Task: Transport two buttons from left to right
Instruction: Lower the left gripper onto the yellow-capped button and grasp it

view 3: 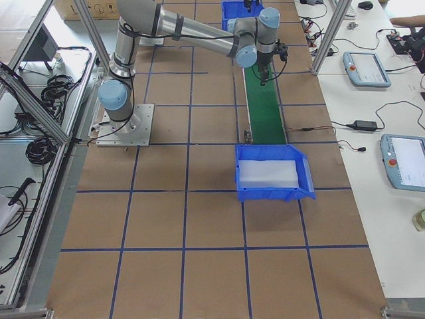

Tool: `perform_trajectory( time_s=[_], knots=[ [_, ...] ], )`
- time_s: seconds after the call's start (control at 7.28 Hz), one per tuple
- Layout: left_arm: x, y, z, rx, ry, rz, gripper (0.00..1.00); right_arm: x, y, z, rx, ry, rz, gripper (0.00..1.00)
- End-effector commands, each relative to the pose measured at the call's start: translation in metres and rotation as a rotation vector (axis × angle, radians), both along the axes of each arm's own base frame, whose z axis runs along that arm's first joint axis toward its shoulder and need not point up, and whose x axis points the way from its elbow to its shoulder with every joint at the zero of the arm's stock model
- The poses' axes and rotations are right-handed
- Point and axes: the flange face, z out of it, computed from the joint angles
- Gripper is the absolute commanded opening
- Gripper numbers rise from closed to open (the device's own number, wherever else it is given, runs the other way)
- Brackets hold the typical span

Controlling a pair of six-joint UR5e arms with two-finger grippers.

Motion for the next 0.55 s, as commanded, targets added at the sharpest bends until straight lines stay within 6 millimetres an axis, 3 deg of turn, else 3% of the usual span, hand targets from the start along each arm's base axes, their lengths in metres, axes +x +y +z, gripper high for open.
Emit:
perform_trajectory(
  time_s=[0.0, 0.41],
  knots=[
    [-0.006, 0.013, -0.027, 0.052, 0.018, 0.015, 0.78, -0.001, 0.003, 0.001, 0.033, -0.004, -0.011, 1.0],
    [-0.009, 0.013, -0.044, 0.076, 0.031, 0.047, 0.78, -0.005, -0.003, -0.001, 0.022, -0.002, -0.023, 1.0]
  ],
)
